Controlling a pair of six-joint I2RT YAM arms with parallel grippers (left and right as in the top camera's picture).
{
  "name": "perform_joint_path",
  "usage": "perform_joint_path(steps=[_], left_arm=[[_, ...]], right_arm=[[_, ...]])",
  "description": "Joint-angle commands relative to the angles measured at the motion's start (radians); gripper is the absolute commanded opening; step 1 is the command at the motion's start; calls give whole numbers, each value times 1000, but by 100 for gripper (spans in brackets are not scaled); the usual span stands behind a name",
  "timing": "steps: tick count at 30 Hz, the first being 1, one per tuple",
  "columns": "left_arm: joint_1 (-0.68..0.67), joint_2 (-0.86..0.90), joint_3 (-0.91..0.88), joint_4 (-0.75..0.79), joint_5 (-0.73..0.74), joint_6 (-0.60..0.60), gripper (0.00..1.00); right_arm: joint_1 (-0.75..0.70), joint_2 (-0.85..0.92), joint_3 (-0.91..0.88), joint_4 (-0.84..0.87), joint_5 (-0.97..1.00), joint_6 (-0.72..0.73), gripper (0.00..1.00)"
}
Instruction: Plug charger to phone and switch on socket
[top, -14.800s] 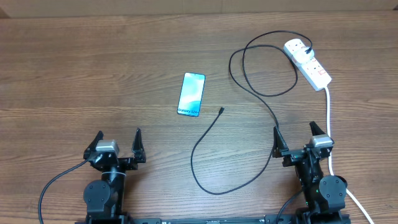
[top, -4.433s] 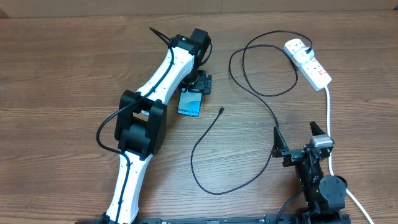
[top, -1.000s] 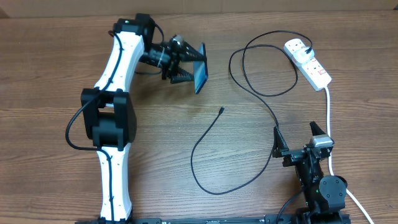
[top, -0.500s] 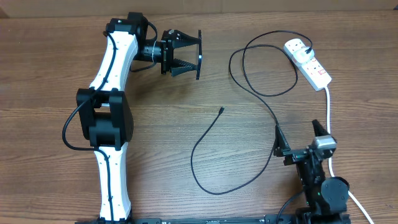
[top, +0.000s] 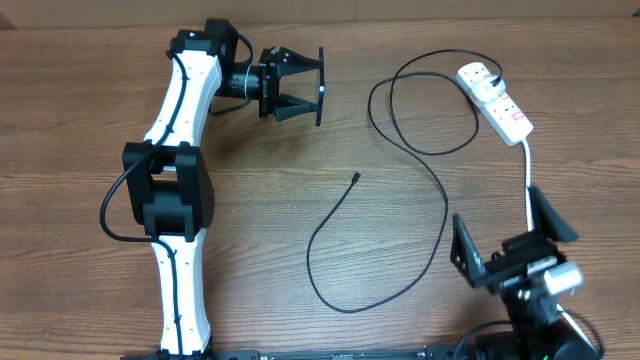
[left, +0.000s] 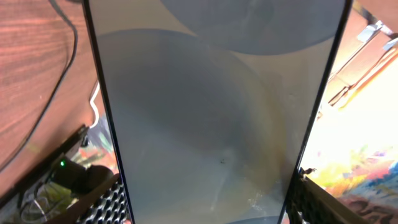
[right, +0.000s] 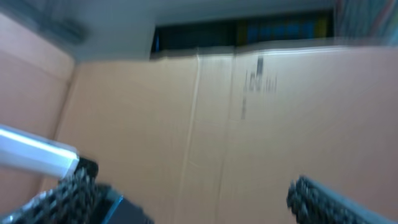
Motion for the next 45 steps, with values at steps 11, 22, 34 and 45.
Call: perform_joint_path(steps=[11, 22, 34, 45], left_arm=[[3, -3, 29, 90, 61, -106, 61], [-27, -3, 29, 92, -76, -154, 62], [-66, -3, 29, 206, -166, -315, 62], [-69, -3, 29, 228, -158, -348, 61]], right_arm=[[6, 790, 787, -706, -165, -42, 100], [137, 1261, 1039, -811, -163, 162, 100], [401, 1452, 1277, -922, 109, 246, 100], [415, 1521, 1277, -993, 405, 531, 100]])
